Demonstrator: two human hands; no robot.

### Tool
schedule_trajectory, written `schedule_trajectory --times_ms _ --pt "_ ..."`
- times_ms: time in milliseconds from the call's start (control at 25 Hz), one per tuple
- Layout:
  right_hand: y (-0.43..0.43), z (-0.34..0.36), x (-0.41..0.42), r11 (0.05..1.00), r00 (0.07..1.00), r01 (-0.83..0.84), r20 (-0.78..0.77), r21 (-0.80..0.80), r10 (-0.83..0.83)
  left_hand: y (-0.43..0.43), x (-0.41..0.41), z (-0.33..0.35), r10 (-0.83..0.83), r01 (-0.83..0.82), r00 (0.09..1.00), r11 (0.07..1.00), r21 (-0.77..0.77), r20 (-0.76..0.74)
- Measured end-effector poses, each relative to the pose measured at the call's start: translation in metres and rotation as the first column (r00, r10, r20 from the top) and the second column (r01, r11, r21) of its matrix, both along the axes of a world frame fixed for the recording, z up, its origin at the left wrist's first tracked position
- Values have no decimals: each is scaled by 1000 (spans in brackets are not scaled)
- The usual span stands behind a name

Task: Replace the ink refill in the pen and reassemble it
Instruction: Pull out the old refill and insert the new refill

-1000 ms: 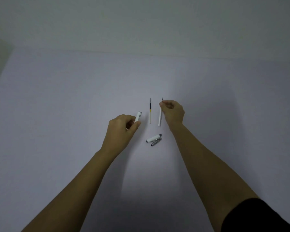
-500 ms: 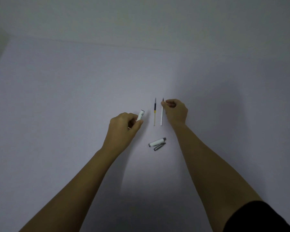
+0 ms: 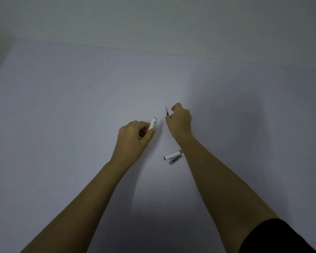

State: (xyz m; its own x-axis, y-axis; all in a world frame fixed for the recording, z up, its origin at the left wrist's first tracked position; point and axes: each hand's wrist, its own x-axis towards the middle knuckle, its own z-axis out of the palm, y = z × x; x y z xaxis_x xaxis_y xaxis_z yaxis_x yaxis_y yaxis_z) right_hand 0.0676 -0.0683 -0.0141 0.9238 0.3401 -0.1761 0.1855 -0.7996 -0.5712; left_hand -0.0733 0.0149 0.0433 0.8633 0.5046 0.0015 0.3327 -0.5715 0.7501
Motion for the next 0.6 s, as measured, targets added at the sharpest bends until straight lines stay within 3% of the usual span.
schedule_trajectory --times_ms 160,240,320,400,520,600 --pt "7 8 -5 982 983 126 -149 140 -105 7 -6 0 16 -16 1000 1000 -2 4" --pt "6 19 -6 931 949 203 -295 303 -111 9 -7 3 10 -10 1000 1000 7 1" --pt "-3 34 -11 806 890 314 -450 502 -66 7 -7 8 -5 5 1000 1000 -2 -13" --pt "-19 52 -16 663 863 387 -504 641 -17 3 -7 15 -7 7 1000 1000 -24 -17" --pt "-48 80 -22 461 840 486 -543 742 -12 -5 -9 29 -20 19 1000 998 -66 -10" --pt "-63 95 -26 402 833 506 -553 763 1 -11 -14 38 -44 43 999 991 -124 -9"
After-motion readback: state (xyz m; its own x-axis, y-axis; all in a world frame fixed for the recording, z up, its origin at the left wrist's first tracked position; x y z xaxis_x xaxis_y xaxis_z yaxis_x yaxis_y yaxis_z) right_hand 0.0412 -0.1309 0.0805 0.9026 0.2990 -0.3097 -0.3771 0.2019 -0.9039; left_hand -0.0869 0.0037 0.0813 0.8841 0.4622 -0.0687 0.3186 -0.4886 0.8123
